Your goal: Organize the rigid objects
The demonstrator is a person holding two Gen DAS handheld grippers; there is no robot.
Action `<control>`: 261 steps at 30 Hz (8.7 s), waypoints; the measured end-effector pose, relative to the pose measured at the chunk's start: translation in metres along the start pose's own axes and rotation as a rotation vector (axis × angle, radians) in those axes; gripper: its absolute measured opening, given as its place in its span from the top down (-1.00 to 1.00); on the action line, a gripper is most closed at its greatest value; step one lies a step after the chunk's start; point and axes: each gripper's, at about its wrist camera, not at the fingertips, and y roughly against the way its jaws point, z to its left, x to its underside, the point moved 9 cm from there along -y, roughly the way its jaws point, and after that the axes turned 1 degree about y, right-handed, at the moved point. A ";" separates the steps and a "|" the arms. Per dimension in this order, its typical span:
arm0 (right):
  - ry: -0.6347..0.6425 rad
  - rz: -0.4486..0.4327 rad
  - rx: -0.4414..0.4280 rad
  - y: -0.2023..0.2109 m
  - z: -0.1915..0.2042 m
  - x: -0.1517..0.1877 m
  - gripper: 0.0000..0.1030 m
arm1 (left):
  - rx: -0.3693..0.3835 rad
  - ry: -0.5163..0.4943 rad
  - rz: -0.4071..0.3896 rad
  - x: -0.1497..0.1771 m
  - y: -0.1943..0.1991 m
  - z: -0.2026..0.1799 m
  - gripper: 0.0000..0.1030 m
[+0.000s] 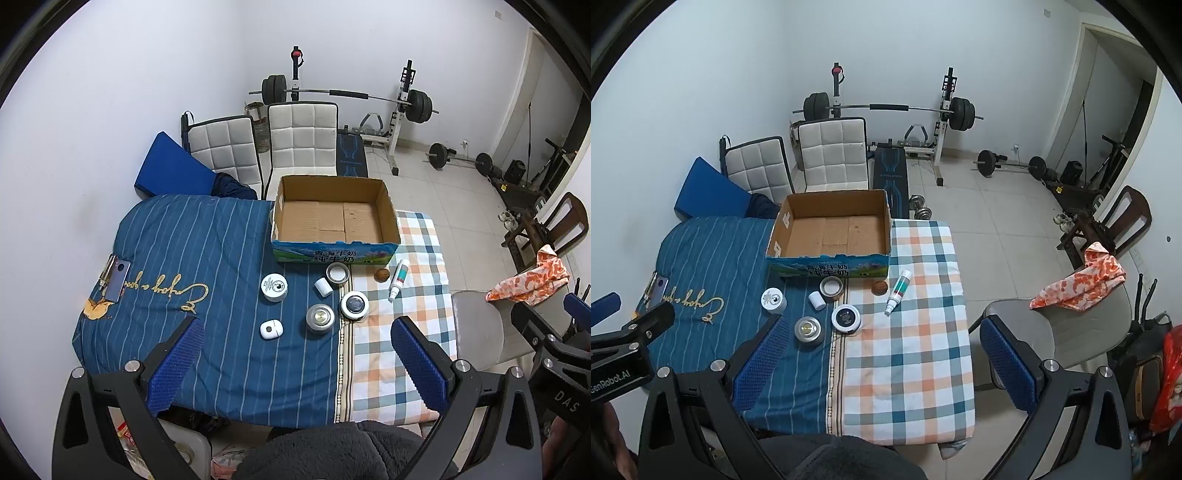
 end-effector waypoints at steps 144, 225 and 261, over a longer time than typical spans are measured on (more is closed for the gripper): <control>-0.084 0.874 -0.030 -0.506 0.063 0.197 -0.57 | 0.017 0.045 0.794 0.143 -0.501 -0.030 -0.34; 0.080 0.542 -0.173 -0.633 0.096 -0.139 -0.49 | 0.251 0.076 0.675 -0.196 -0.637 -0.086 -0.33; 0.132 0.675 -0.128 -0.663 0.099 -0.126 -0.90 | 0.101 0.086 0.668 -0.217 -0.574 -0.062 -0.70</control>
